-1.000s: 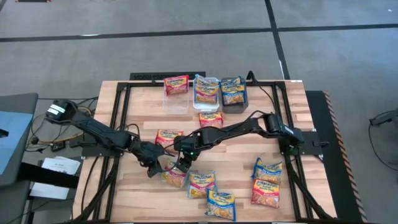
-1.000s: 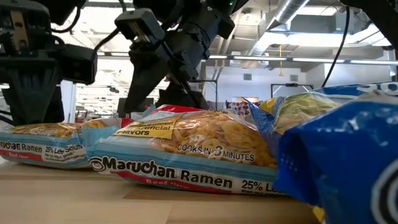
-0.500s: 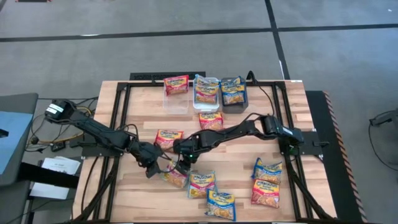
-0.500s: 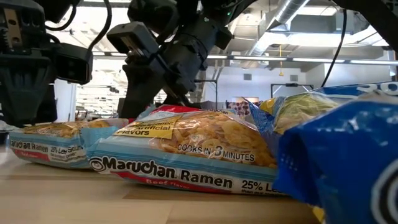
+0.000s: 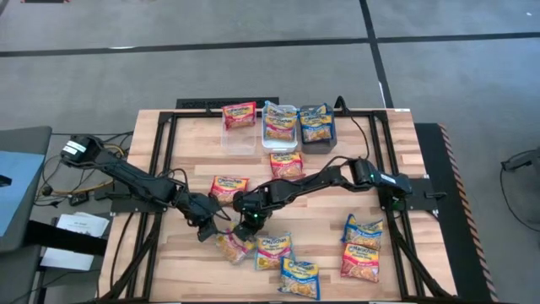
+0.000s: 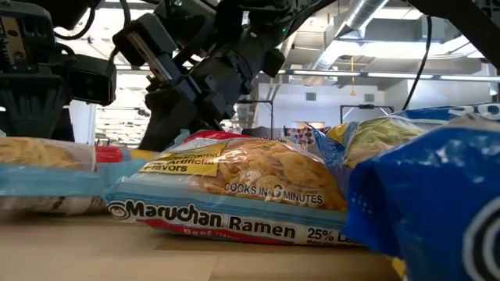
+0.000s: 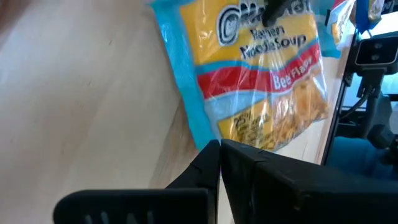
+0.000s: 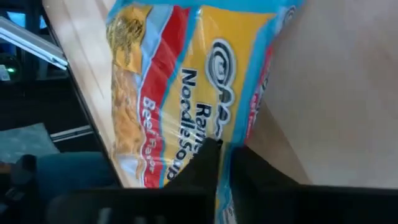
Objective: Sort Maruchan noodles
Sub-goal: Put the light blue noodle pack into the white bin
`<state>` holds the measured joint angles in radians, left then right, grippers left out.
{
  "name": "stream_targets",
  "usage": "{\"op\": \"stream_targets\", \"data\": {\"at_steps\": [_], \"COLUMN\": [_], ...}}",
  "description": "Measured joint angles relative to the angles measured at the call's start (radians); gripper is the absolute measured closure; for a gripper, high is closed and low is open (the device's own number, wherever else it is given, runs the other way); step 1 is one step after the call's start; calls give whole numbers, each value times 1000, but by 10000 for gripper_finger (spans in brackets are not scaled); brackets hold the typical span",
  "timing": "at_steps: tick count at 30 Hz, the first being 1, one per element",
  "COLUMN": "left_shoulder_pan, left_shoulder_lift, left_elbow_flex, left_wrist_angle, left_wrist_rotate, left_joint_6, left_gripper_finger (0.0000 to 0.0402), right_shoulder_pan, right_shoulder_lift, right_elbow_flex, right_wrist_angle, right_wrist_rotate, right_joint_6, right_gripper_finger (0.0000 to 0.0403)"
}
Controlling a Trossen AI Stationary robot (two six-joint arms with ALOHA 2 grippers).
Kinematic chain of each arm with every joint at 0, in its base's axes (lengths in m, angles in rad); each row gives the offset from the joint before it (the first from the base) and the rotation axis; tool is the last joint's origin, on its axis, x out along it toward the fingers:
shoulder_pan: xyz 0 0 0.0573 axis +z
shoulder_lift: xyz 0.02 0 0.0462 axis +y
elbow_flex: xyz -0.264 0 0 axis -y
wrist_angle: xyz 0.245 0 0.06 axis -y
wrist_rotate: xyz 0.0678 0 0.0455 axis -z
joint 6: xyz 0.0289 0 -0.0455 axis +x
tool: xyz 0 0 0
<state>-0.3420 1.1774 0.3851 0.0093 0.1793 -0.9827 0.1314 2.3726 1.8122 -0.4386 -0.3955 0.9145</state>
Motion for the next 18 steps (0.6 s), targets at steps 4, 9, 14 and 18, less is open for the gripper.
{"op": "stream_targets", "data": {"at_steps": [4,9,14,18], "left_shoulder_pan": [0,0,0,2], "left_shoulder_lift": [0,-1,-33,-90], "left_elbow_flex": [0,0,0,1], "left_wrist_angle": [-1,0,-5,-5], "left_wrist_rotate": [9,27,43,44], "left_joint_6": [3,7,14,16], "left_gripper_finger": [401,401,401,401], "right_shoulder_pan": [-2,-6,-13,-12], "right_shoulder_lift": [0,0,2,2], "right_elbow_flex": [1,63,195,302], "right_wrist_angle": [5,-58,-248,-419], "right_wrist_rotate": [1,28,99,177], "right_joint_6": [5,-9,-93,-169], "right_gripper_finger": [396,399,400,400]}}
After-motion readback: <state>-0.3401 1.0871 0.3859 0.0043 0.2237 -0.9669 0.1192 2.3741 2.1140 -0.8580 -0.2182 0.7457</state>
